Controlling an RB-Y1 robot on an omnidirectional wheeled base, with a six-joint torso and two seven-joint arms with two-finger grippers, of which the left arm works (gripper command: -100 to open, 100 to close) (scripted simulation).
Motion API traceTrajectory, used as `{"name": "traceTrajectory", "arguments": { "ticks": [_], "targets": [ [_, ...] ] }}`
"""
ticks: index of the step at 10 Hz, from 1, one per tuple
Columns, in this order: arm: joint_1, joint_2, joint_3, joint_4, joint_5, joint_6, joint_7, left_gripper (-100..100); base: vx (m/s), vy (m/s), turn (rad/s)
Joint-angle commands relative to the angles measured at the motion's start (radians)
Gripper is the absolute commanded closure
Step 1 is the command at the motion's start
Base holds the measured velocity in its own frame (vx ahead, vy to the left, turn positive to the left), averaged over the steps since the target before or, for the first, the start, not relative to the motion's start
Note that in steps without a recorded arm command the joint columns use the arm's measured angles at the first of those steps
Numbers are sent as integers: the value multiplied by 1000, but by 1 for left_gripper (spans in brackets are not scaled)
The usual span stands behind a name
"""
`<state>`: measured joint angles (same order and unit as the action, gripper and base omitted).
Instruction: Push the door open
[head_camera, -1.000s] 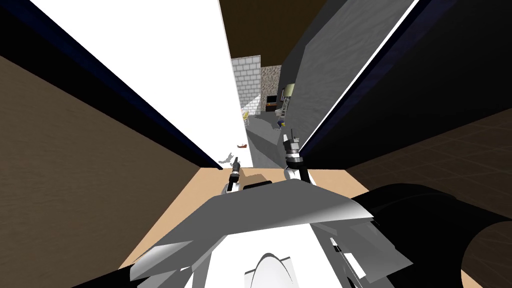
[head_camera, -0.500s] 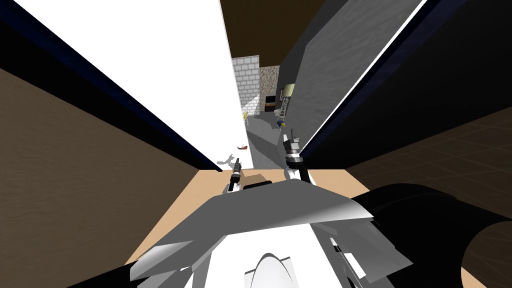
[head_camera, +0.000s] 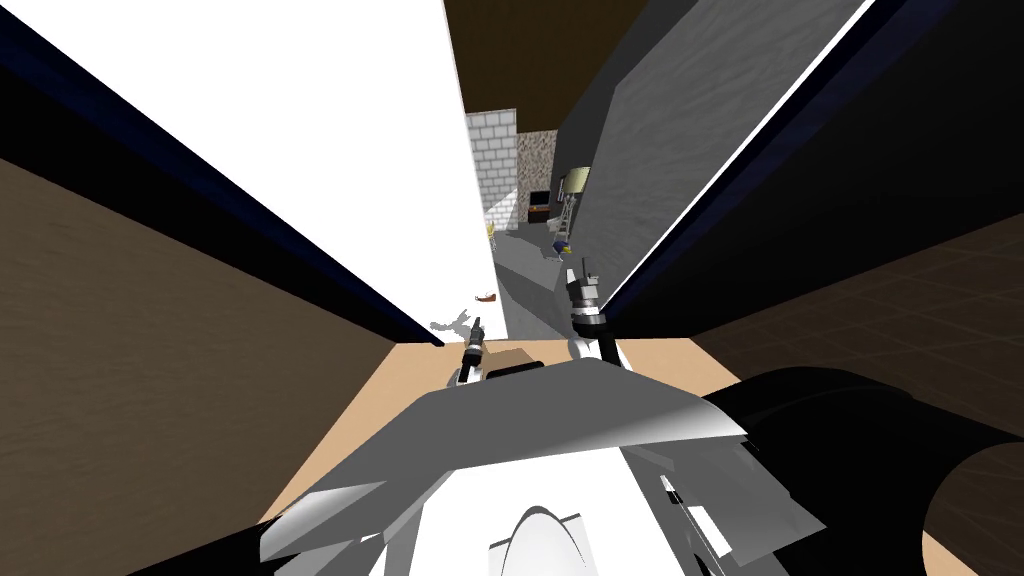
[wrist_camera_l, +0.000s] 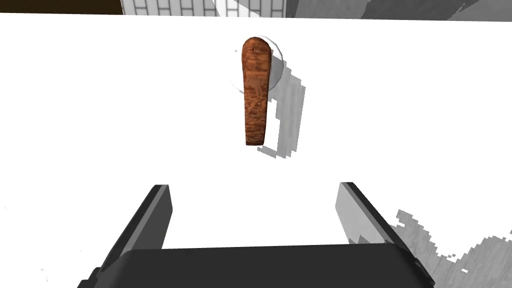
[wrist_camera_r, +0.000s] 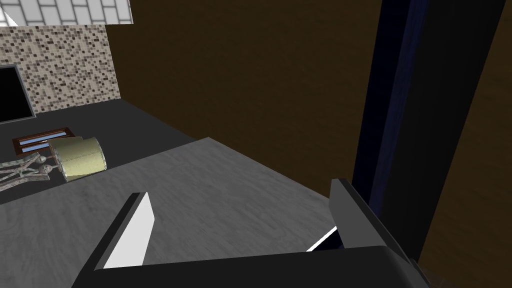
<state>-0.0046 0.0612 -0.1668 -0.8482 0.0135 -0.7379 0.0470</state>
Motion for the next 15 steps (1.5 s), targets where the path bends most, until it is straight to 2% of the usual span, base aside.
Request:
{"name": "traceTrajectory", "arguments": {
  "ticks": [1,6,11,12,13,15],
  "targets": [
    [-1,5,3,5,1,-3,-2,-100,110,-29,-31],
    [-6,7,14,22,5,-13,-6,-100,188,-23,-26],
    [-11,-7,25,38,9,-22,-11,-100,199,-24,-23],
    [-10,-5,23,36,8,-21,-10,-100,87,-8,-1],
    [-10,-5,23,36,8,-21,-10,100,-12,0,3],
    [-10,-5,23,36,8,-21,-10,100,-25,7,-12]
  ]
}}
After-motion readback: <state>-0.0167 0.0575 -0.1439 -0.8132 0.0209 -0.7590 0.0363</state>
